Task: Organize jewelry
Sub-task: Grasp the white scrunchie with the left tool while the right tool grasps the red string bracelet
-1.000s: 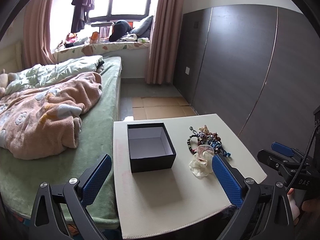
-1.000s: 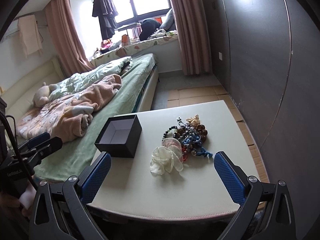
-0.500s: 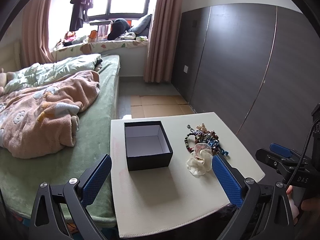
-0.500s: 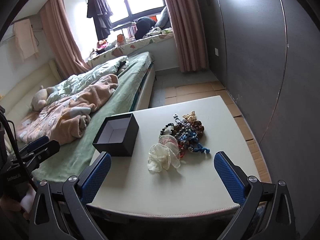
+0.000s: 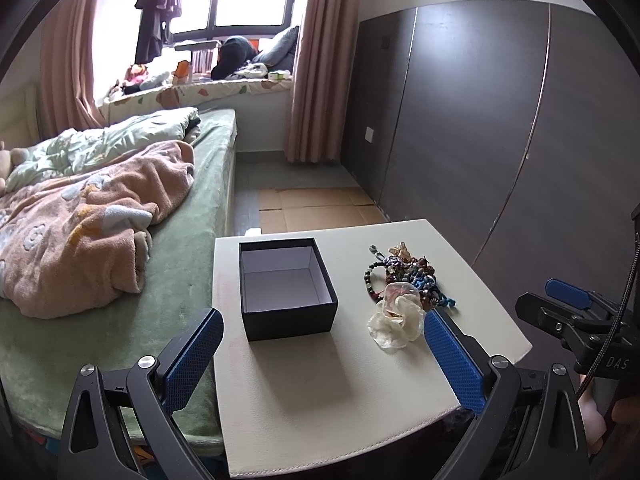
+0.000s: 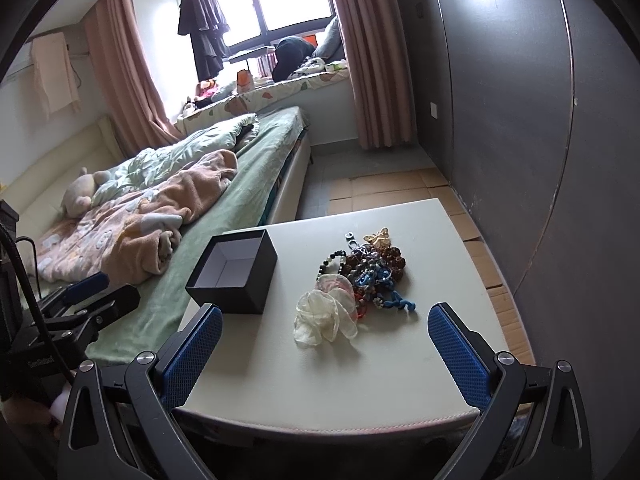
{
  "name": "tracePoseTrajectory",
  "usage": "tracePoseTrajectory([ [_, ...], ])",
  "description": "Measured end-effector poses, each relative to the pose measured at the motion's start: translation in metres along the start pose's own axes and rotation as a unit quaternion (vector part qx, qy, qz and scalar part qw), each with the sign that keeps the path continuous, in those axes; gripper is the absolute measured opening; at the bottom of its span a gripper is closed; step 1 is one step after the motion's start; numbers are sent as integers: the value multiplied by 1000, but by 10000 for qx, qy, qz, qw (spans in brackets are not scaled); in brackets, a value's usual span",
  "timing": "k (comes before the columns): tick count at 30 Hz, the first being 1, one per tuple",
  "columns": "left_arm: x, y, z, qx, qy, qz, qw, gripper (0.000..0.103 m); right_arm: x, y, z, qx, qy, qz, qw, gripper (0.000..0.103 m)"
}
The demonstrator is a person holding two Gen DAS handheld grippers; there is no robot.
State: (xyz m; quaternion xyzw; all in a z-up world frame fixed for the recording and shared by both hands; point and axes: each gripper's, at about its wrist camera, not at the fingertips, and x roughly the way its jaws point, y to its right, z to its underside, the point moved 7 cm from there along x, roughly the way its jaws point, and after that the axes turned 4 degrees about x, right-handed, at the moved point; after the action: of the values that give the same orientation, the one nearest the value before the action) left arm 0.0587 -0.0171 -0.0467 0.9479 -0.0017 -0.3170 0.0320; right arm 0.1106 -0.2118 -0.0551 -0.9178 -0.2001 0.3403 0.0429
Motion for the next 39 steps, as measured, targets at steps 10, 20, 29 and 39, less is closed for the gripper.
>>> tracePoseTrajectory([
  [10, 16, 7, 0, 19, 106, 44, 9999, 101, -2, 1, -2, 14, 11, 1, 10000, 103],
  [20, 53, 30, 3, 9, -39, 486, 9988, 101, 6, 40, -10, 523, -31, 198, 9984, 103],
  [29, 101, 65, 12, 102, -596, 812, 9949, 90, 34, 75, -12, 1199, -284, 278, 9920, 97],
  [39, 160, 84, 30, 79, -1313, 893, 9873, 76, 71, 107, -10, 2038, -835, 155, 9753, 84],
])
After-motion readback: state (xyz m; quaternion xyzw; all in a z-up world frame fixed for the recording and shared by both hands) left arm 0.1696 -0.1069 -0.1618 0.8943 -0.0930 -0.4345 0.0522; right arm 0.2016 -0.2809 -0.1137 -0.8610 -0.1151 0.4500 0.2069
